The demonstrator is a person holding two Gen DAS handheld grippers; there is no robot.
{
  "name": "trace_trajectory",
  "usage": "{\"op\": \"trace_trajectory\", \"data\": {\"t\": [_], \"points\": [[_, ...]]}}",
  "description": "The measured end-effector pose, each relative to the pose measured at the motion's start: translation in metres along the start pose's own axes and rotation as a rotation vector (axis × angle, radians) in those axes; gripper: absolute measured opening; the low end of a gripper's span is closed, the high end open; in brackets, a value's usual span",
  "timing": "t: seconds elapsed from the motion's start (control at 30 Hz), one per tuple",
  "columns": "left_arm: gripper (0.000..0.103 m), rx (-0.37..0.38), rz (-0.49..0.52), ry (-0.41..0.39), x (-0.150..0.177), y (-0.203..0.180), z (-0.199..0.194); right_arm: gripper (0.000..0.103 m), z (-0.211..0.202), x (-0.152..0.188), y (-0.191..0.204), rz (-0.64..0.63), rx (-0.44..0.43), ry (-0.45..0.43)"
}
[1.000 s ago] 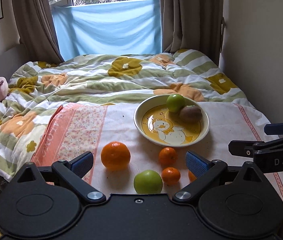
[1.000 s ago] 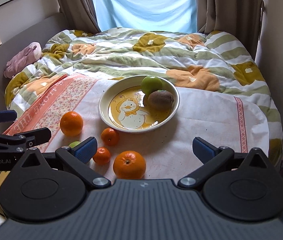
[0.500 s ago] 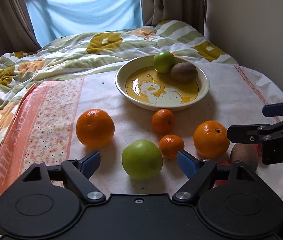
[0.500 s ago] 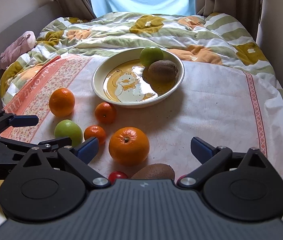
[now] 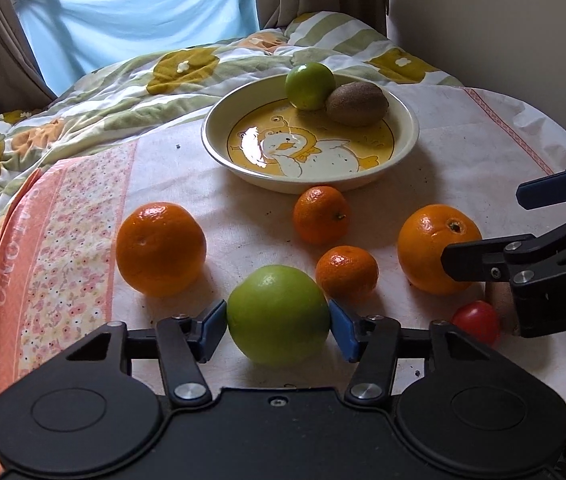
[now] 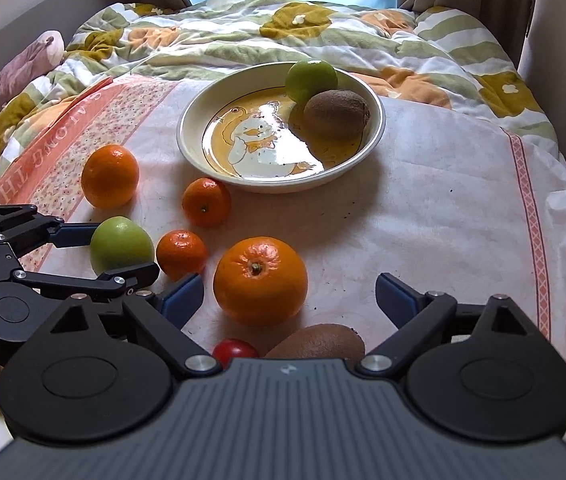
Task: Organize fruits
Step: 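Grasp a green apple with the left gripper while the right grasps an orange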
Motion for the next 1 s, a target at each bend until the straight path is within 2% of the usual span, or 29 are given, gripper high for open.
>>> {"op": "trace_trajectory", "data": {"t": [0.6, 0.73, 0.93, 1.0], "points": [[0.059, -0.009, -0.029, -0.007, 0.005, 0.003, -0.006, 0.093, 0.014, -0.002, 0.012, -0.047, -0.039, 0.014], [0.059, -0.021, -0.044, -0.008, 0.008, 0.006, -0.009, 0.082, 0.022, -0.001, 0.016, -0.061, -0.057, 0.034], [0.059, -0.032, -0.06, -0.023, 0.008, 0.01, -0.017, 0.081, 0.03, 0.0, 0.017, -0.064, -0.068, 0.039], [0.059, -0.034, -0.064, -0.027, 0.008, 0.01, -0.02, 0.076, 0.033, 0.0, 0.018, -0.075, -0.079, 0.041]]}}
Point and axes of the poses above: each gripper's, at about its wrist camera, not at the fingertips, and z roughly the way its jaws point, y to its left, x to its underside, the point moved 1 cm from there along z, roughly the way its jaws point, and after that the axes turned 14 degrees about x, right-handed, at the moved point
